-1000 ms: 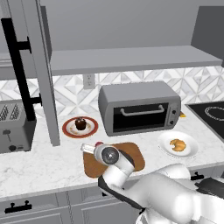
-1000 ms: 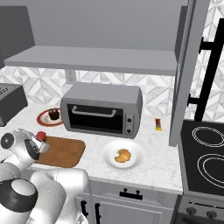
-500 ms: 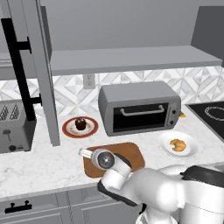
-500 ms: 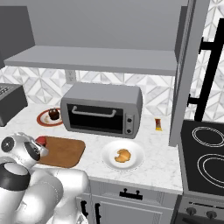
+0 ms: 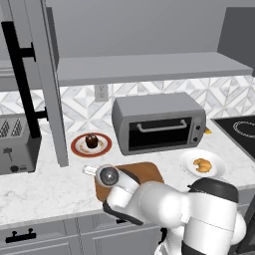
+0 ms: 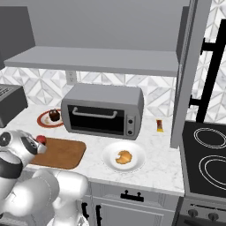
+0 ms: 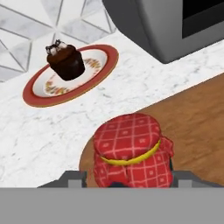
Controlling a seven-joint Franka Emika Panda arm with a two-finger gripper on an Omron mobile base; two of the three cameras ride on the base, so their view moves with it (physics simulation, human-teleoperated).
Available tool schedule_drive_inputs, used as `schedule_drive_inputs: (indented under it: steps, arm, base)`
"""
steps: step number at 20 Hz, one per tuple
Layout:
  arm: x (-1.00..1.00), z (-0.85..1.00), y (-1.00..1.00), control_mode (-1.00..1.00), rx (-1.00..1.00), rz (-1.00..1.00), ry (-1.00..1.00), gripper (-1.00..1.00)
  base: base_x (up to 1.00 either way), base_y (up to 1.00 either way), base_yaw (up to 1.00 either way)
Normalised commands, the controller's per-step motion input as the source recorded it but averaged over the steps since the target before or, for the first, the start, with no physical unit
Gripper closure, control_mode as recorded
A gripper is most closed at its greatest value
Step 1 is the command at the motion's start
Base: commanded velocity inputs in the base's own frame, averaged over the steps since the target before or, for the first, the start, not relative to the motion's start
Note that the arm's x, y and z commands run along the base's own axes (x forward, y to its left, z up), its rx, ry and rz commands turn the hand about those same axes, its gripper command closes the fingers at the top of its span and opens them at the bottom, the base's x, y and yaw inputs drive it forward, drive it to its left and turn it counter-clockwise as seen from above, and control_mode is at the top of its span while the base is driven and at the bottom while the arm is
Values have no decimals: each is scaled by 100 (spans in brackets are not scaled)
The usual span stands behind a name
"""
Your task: From the different types of pastries on the counter, select a croissant and place it on the cutting board. Then retrieve a jar of jam from the cabinet and place it alongside the croissant on the cutting board.
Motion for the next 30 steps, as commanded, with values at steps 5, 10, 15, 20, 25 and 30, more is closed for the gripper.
schedule_drive_inputs:
  steps: [5, 10, 15, 20, 25, 30]
  arm:
    - [-6, -41, -14, -100, 2, 0, 0, -100]
    - [-35, -36, -29, -100, 5, -1, -3, -100]
    - [-52, -11, -27, -100, 11, -1, -7, -100]
    - [-36, 8, -15, -100, 18, 0, -5, -100]
    - [12, 3, -4, -100, 6, 0, 25, -100]
    - [21, 73, -50, -100, 9, 0, 83, -100]
  base:
    - [0, 0, 0]
    - [0, 0, 0]
    - [0, 0, 0]
    - [0, 0, 0]
    - [0, 0, 0]
    - [0, 0, 0]
